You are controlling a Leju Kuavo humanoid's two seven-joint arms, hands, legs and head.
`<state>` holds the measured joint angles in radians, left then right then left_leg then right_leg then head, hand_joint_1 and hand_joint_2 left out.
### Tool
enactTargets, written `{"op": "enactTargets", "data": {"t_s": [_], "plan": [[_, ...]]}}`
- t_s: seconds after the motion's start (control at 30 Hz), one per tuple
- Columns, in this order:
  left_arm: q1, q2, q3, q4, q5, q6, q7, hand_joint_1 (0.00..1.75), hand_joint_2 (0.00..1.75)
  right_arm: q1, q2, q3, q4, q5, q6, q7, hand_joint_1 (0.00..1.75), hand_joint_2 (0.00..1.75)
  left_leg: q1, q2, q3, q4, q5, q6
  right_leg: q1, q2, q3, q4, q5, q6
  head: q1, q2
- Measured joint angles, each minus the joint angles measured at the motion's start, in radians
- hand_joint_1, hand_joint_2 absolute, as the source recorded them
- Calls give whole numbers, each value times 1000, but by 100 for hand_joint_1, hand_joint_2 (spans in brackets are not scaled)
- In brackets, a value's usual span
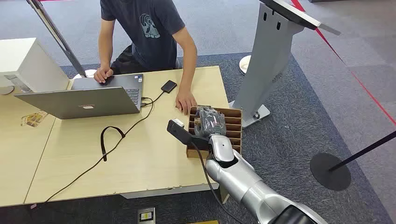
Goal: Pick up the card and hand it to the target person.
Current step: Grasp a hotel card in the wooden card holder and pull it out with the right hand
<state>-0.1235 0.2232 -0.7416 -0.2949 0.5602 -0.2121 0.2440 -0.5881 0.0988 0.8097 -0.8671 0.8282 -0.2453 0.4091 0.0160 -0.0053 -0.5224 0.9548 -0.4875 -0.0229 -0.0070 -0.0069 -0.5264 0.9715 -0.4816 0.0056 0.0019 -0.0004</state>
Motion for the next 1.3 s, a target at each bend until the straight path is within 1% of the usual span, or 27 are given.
{"op": "enactTargets", "data": {"t_s": [0.17,0.4,0.5,0.63,0.73,1.3], "plan": [[-2,0,0,0,-2,0,4,0,0,0,-4,-7,0,5,-1,0,78,175,0,0,0,0,0,0,0,0,0,0,0,0,0,0],[-8,0,0,0,-11,-2,8,0,0,0,-11,-19,0,9,-6,0,86,175,0,0,0,0,0,0,0,0,0,0,0,0,0,0],[-13,0,0,0,-16,-3,12,0,0,1,-15,-24,-2,10,-9,2,95,175,0,0,0,0,0,0,0,0,0,0,0,0,0,0],[-18,0,0,0,-18,-3,15,0,0,1,-20,-32,-5,11,-14,4,114,175,0,0,0,0,0,0,0,0,0,0,0,0,0,0],[-19,0,0,0,-20,-3,15,0,0,1,-21,-39,-6,11,-18,4,124,175,0,0,0,0,0,0,0,0,0,0,0,0,0,0],[-22,-1,0,0,-30,-2,12,0,0,5,-28,-48,-15,12,-19,2,133,175,0,0,0,0,0,0,0,0,0,0,0,0,0,0]]}}
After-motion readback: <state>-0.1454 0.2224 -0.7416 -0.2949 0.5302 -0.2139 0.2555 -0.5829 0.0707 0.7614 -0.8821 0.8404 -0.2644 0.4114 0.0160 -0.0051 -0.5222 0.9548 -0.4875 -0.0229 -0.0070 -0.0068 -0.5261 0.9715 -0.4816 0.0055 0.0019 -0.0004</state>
